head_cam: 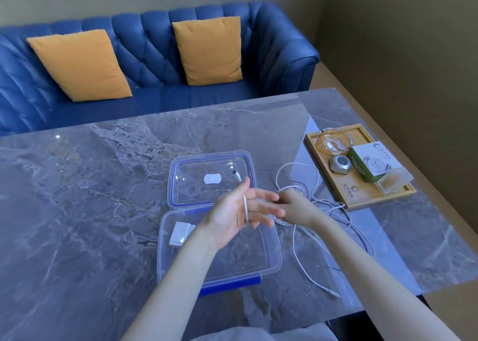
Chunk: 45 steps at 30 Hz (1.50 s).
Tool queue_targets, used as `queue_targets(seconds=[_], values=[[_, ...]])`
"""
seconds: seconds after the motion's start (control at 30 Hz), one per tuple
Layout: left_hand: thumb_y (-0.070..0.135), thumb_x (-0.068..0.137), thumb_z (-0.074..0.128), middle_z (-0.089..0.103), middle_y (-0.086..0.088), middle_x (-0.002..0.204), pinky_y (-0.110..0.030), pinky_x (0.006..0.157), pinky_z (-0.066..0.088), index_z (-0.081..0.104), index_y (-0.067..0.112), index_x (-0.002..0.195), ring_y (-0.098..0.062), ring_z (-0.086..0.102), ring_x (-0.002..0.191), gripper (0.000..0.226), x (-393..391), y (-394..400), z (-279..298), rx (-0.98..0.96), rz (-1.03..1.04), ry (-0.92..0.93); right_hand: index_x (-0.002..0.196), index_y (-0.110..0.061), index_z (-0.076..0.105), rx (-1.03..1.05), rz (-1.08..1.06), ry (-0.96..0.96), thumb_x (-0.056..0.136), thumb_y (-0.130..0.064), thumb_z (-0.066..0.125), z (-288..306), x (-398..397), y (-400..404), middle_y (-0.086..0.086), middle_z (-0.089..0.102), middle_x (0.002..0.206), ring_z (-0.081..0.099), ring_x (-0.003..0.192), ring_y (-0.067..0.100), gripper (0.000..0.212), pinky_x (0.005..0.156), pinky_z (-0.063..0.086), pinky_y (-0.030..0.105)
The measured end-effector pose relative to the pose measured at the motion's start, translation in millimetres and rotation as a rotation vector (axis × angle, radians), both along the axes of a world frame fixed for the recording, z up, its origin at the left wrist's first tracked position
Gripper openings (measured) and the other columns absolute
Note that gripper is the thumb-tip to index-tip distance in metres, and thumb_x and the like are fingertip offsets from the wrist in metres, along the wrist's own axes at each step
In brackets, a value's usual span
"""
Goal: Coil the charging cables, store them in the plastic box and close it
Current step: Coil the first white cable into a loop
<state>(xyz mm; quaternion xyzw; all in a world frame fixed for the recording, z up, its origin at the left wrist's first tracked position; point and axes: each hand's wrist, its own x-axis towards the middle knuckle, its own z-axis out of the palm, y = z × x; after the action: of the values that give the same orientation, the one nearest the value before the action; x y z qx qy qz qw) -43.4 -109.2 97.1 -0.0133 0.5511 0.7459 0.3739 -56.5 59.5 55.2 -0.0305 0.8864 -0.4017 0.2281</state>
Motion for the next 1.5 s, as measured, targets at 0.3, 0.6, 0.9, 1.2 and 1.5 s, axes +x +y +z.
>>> queue_targets(seconds=[0.3, 0.6, 0.9, 1.2, 1.5], values=[[0.044, 0.097, 0.021, 0.076, -0.007, 0.084, -0.021, 0.053, 0.049, 0.064, 0.007, 0.102, -0.020, 0.072, 0.071, 0.057, 5, 11, -24, -0.132, 0.035, -0.085, 0.064, -0.011, 0.057, 0.081, -0.058, 0.288, 0.077, -0.022, 0.067, 41, -12, -21, -0.006, 0.050, 0.053, 0.046, 0.059, 0.015, 0.020, 0.054, 0.036, 0.019], [0.035, 0.099, 0.024, 0.065, -0.010, 0.082, -0.028, 0.072, 0.046, 0.055, 0.004, 0.092, -0.019, 0.062, 0.075, 0.044, -15, 9, -32, 0.144, 0.328, -0.400, 0.107, -0.009, 0.058, 0.006, 0.094, 0.533, 0.090, -0.029, 0.035, 16, 36, -42, 0.015, 0.066, 0.083, 0.061, 0.074, 0.038, 0.035, 0.065, 0.051, 0.045], [0.033, 0.098, 0.025, 0.069, 0.005, 0.054, -0.010, 0.030, 0.031, 0.070, 0.001, 0.091, 0.000, 0.044, 0.027, 0.056, -31, -32, -5, 0.330, 0.405, -0.237, 0.094, -0.012, 0.054, -0.179, 0.069, 0.070, 0.097, -0.033, 0.040, -14, 50, -21, -0.004, 0.056, 0.057, 0.047, 0.042, 0.010, 0.026, 0.050, 0.041, 0.018], [0.045, 0.093, 0.026, 0.070, -0.007, 0.054, -0.016, 0.053, 0.028, 0.061, 0.003, 0.109, -0.004, 0.029, 0.024, 0.057, 7, -14, -9, -0.133, -0.262, -0.079, 0.053, -0.012, 0.050, -0.001, 0.164, -0.043, 0.072, -0.023, 0.072, 14, -23, -14, -0.007, 0.034, 0.043, 0.026, 0.039, 0.004, 0.031, 0.044, 0.024, 0.022], [0.039, 0.099, 0.019, 0.071, 0.002, 0.064, -0.024, 0.050, 0.030, 0.055, 0.015, 0.099, -0.010, 0.055, 0.049, 0.043, -10, 1, -38, -0.116, 0.338, -0.121, 0.077, -0.008, 0.060, -0.151, 0.040, 0.047, 0.093, -0.022, 0.047, 53, -7, -46, -0.001, 0.049, 0.050, 0.038, 0.035, 0.008, 0.025, 0.041, 0.034, 0.022]])
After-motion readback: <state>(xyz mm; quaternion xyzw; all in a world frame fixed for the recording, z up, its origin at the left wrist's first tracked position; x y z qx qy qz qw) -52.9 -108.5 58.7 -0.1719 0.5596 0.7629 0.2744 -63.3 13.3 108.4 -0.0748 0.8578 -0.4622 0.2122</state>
